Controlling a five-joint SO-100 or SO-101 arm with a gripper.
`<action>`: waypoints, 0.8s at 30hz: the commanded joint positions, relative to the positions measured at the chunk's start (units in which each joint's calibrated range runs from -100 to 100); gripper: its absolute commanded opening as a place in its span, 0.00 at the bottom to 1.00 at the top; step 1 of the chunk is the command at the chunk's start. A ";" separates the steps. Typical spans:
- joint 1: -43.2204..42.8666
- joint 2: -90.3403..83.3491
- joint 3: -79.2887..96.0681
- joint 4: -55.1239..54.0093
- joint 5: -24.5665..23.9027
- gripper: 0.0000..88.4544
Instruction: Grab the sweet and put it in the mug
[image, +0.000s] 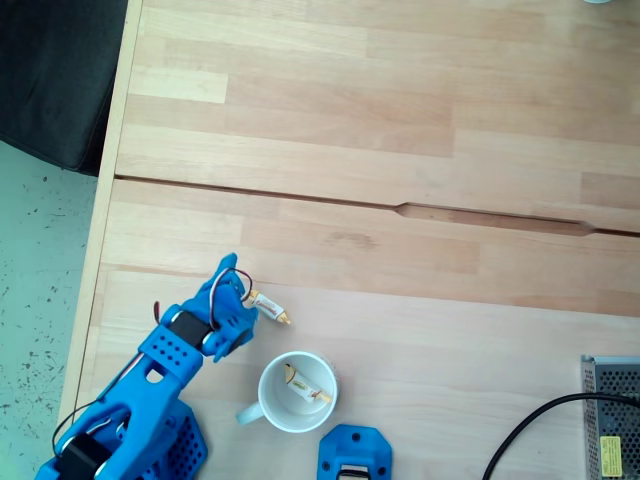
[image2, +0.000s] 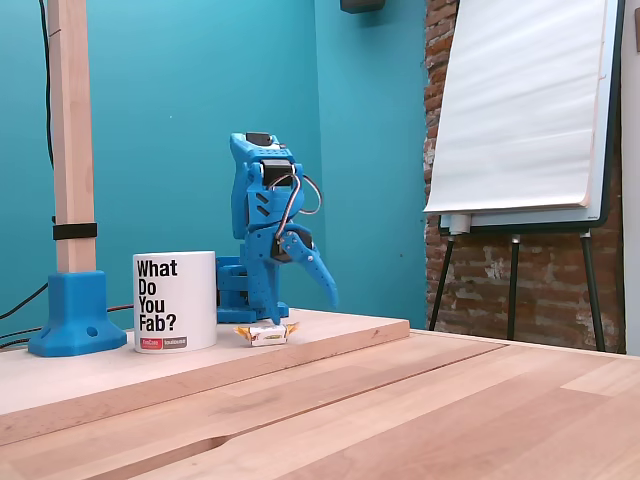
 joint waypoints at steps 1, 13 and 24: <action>-0.75 -1.40 -2.89 0.11 -3.91 0.43; -0.53 -1.40 -3.34 -0.61 -13.24 0.42; -0.46 -0.88 -1.02 0.11 -16.12 0.43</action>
